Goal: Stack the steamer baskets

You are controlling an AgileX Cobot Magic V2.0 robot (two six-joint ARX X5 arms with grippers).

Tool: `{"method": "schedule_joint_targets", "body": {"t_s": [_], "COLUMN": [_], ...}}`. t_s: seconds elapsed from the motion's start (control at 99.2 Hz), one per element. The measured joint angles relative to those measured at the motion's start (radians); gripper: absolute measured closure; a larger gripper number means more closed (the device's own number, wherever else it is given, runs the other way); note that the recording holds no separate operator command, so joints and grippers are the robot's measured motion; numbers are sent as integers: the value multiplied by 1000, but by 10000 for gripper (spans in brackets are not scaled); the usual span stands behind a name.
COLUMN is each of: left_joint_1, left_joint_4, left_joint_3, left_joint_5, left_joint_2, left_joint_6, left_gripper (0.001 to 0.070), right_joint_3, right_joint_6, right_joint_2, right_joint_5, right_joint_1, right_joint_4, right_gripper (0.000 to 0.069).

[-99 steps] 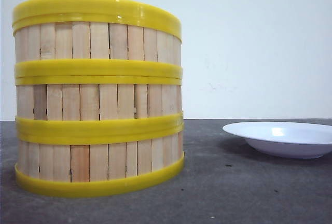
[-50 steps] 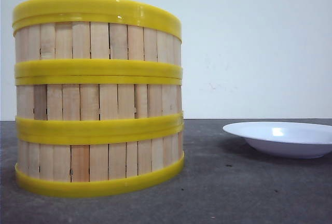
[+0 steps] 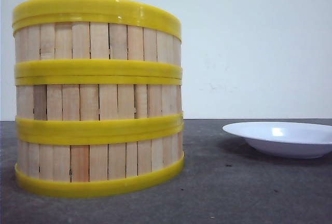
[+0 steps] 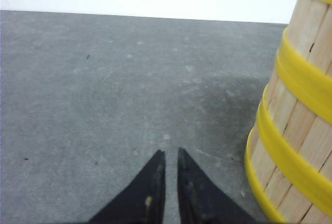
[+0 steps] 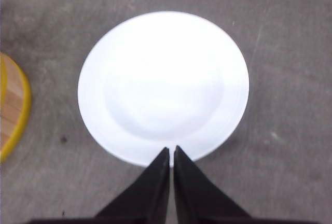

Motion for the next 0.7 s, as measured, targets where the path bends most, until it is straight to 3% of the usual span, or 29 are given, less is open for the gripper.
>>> {"method": "schedule_joint_targets", "body": {"t_s": [0.151, 0.353, 0.544, 0.696], "left_joint_1": [0, 0, 0, 0], "left_joint_4": [0, 0, 0, 0], "left_joint_3": [0, 0, 0, 0], "left_joint_5": [0, 0, 0, 0], "left_joint_2": [0, 0, 0, 0], "left_joint_6": [0, 0, 0, 0], "left_gripper": [695, 695, 695, 695], "right_joint_3": [-140, -466, -732, -790], "right_joint_6": [-11, -27, -37, -38], "right_joint_2": [-179, -468, -698, -753], "right_joint_5": [9, 27, 27, 23], "right_joint_1": [-13, -34, -50, -64], "right_joint_4": [195, 460, 488, 555], "right_gripper": [683, 683, 683, 685]}}
